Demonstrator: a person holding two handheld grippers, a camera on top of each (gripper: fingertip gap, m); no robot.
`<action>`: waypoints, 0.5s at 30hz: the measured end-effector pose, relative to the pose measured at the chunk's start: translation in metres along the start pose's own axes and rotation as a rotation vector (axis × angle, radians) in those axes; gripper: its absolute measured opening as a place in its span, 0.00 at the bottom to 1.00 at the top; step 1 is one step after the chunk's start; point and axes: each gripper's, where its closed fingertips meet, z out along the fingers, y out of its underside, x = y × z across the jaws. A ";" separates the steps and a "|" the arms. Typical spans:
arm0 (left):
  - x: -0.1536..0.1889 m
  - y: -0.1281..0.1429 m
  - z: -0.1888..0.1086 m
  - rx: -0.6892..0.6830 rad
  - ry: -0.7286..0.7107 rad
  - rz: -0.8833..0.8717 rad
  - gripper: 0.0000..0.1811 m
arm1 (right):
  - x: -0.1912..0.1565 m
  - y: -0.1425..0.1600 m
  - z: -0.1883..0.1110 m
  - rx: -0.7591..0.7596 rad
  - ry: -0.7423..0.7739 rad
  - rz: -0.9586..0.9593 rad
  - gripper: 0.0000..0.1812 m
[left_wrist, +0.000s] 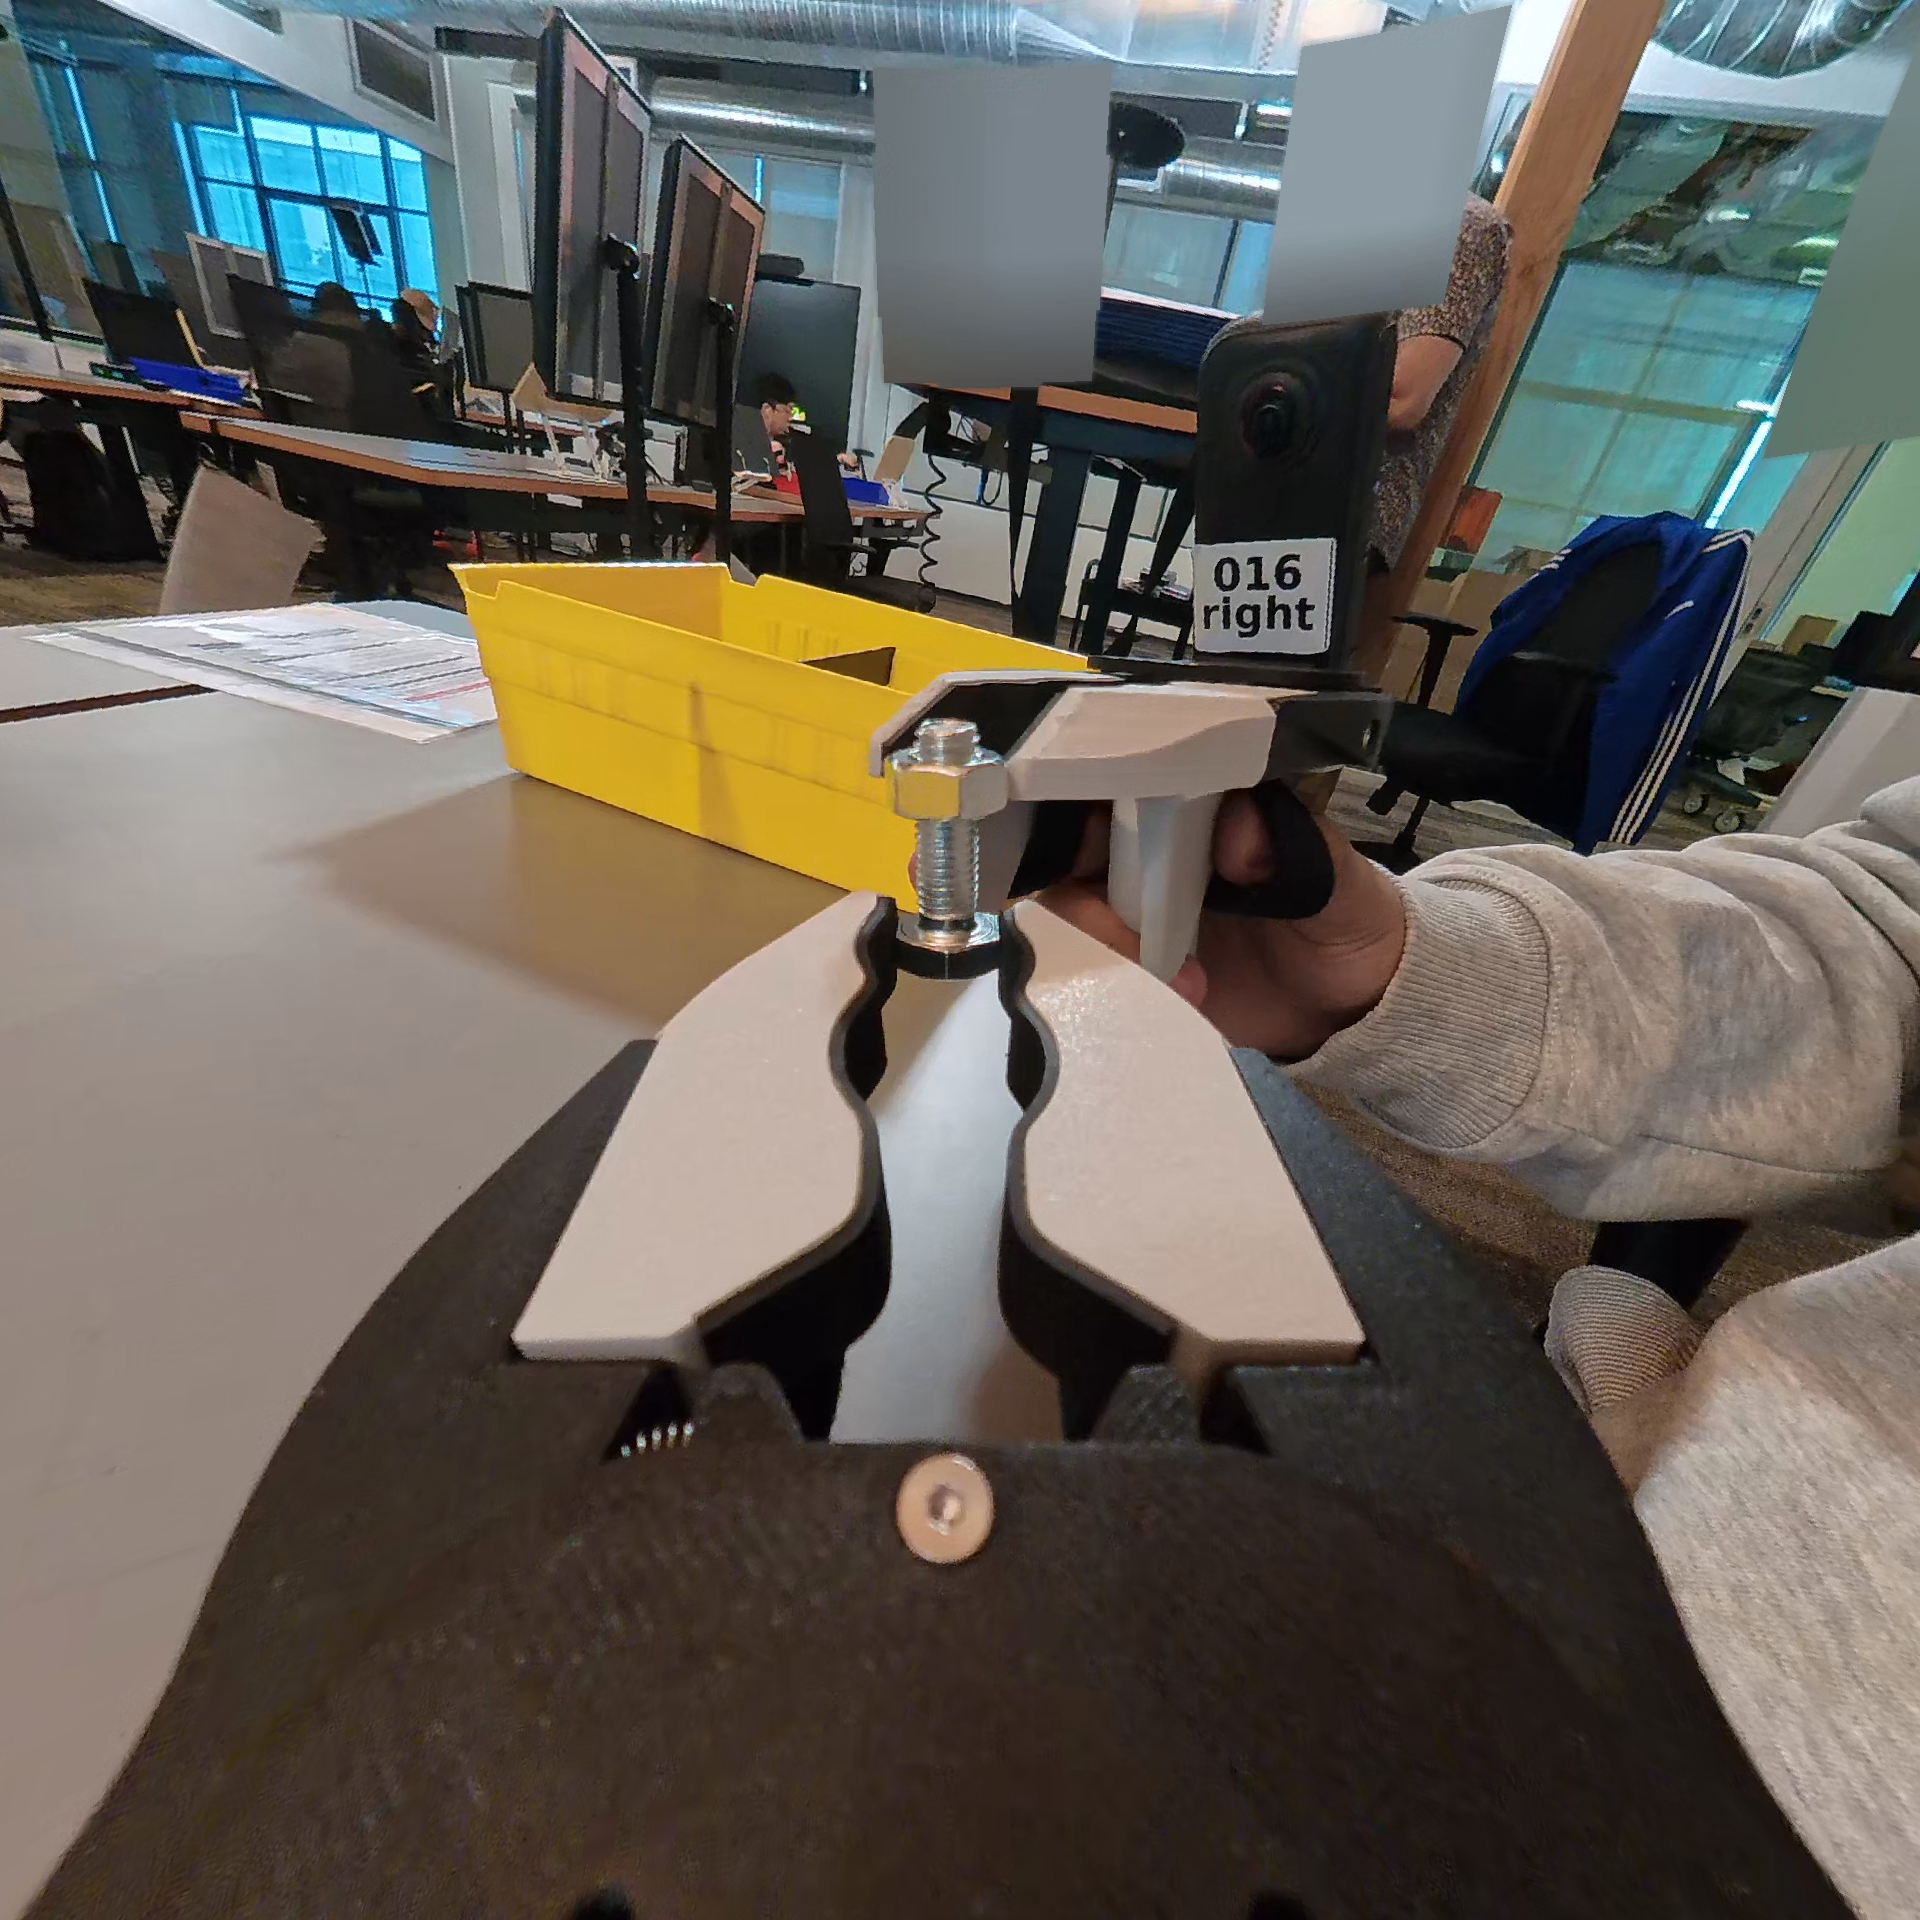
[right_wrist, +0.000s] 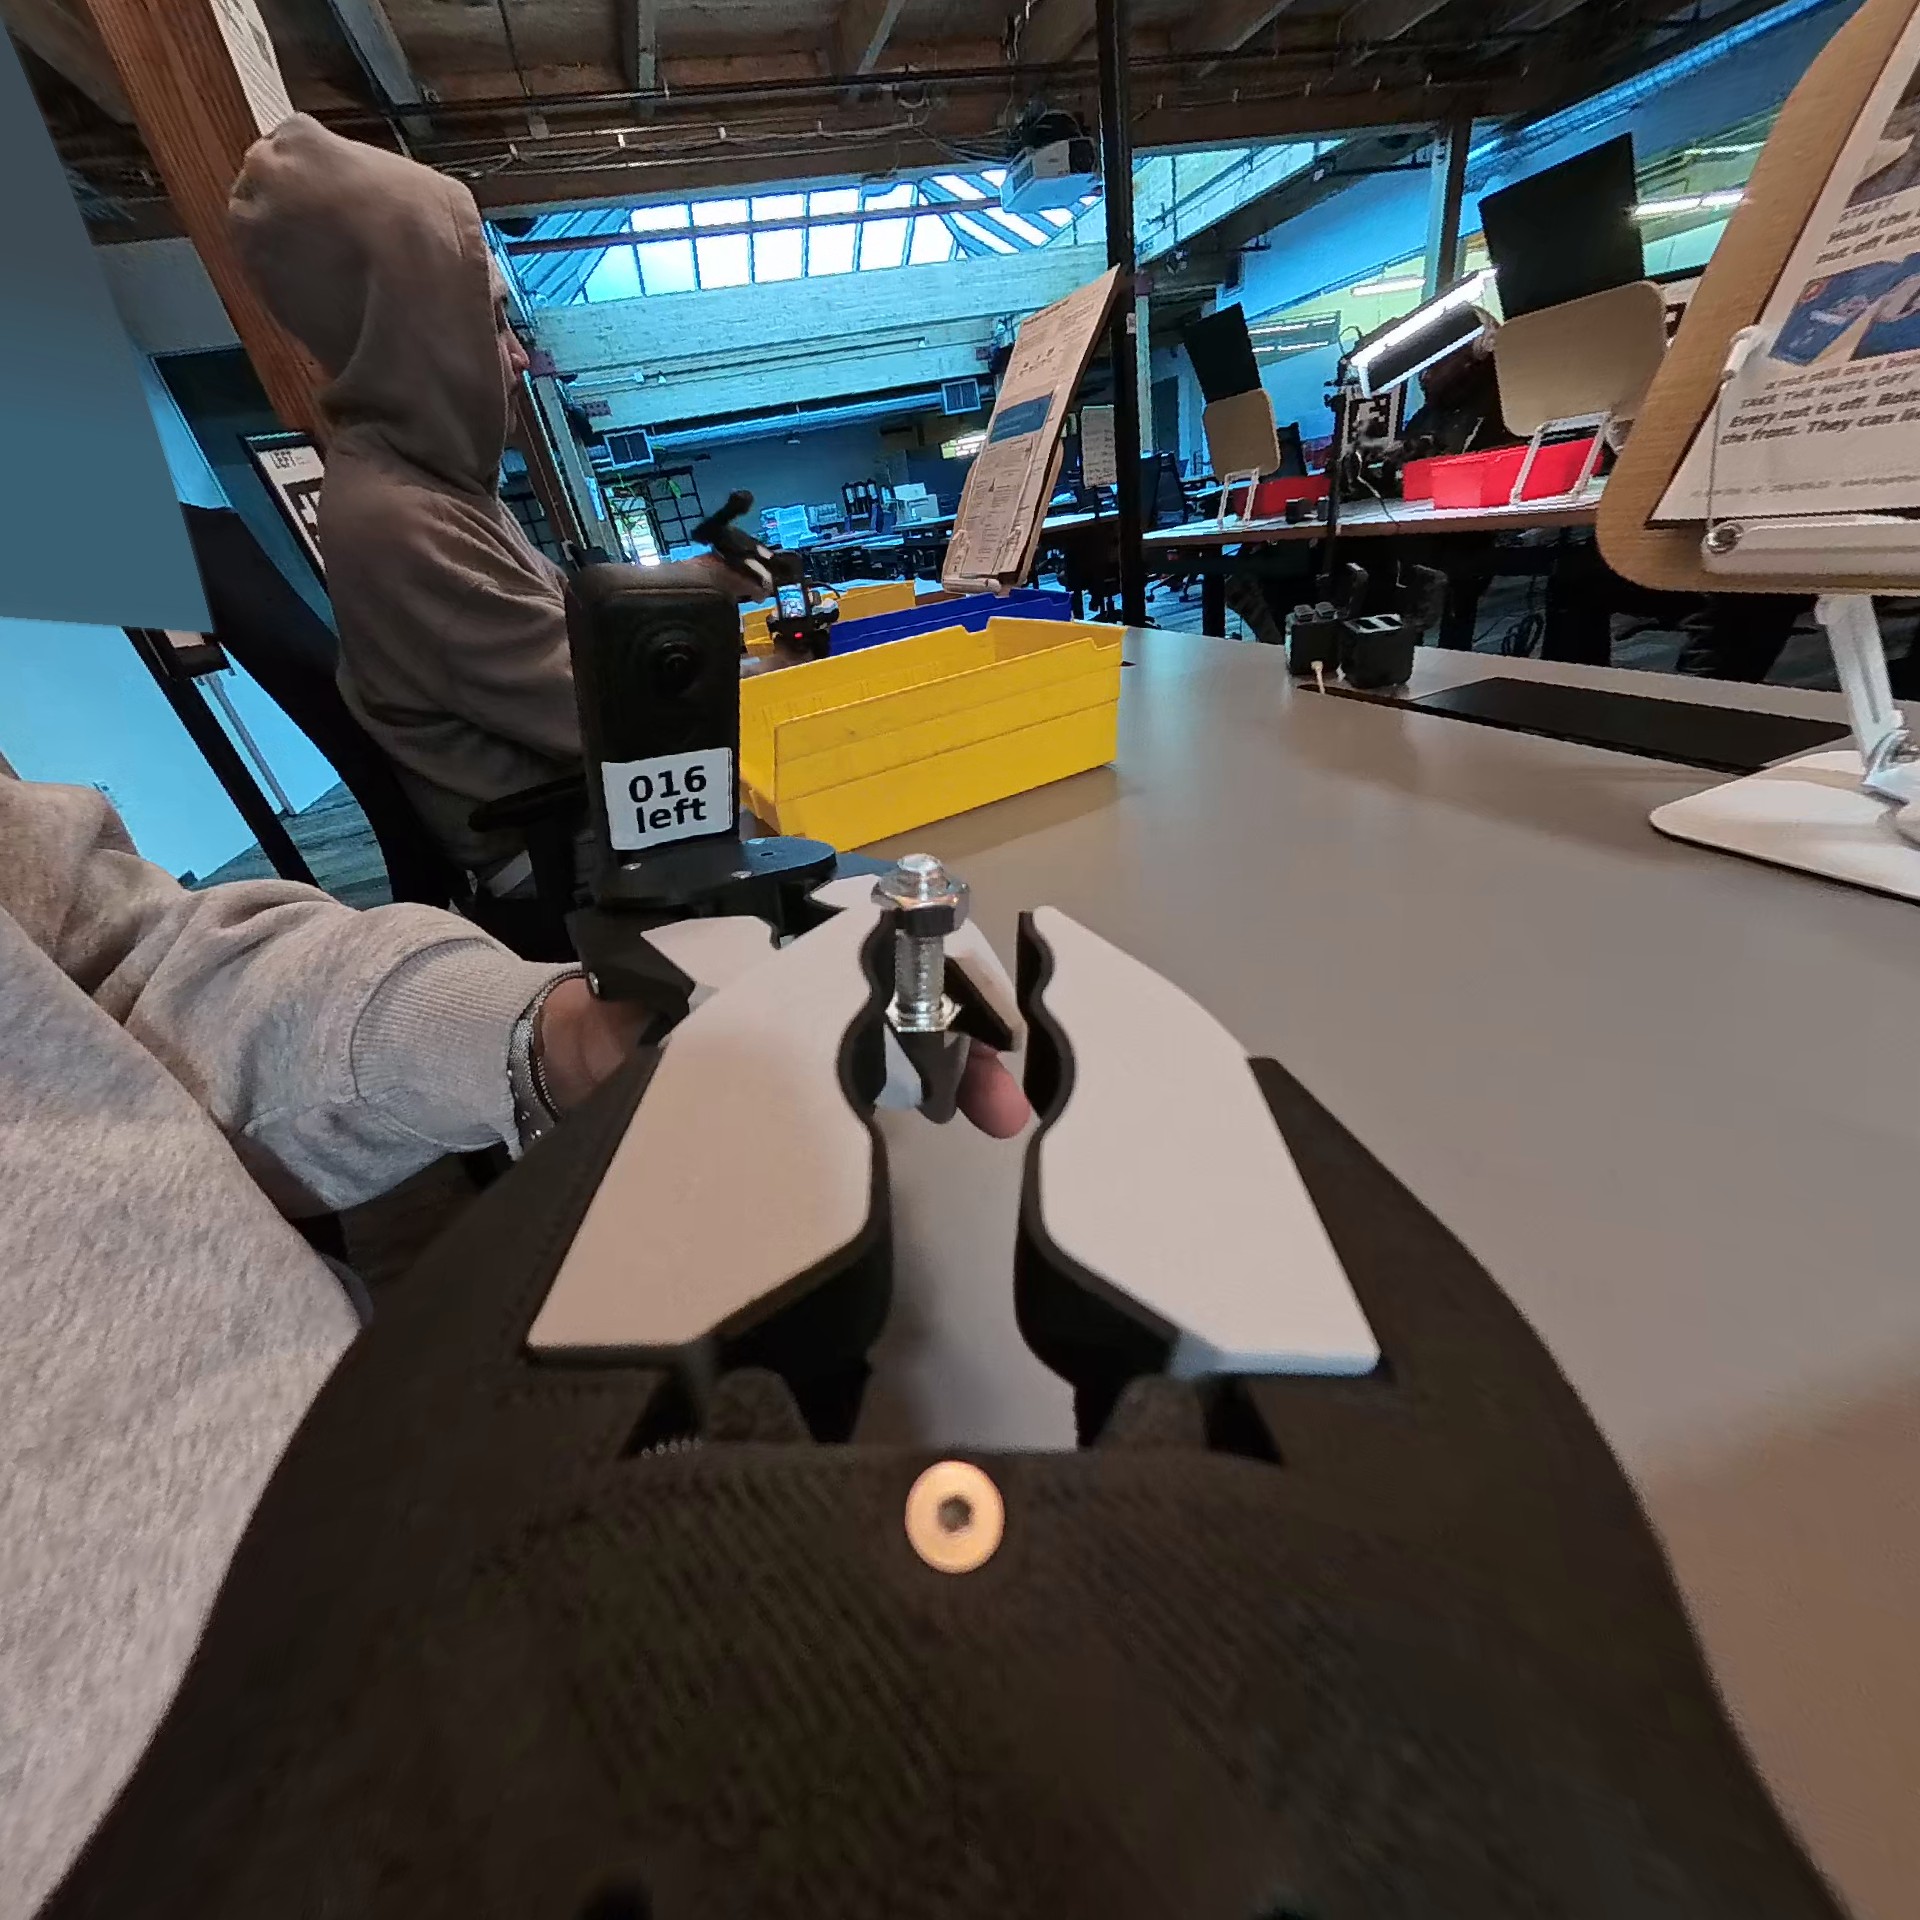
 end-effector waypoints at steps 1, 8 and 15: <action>0.000 0.000 0.000 0.000 0.000 -0.001 0.10 | 0.000 0.000 0.000 0.001 0.000 0.002 0.12; 0.002 0.000 0.001 0.000 0.008 0.003 0.10 | 0.006 0.001 -0.001 0.005 0.025 0.032 0.09; 0.001 0.000 0.000 0.000 0.001 0.001 0.10 | 0.008 0.003 0.000 -0.007 0.046 0.027 0.08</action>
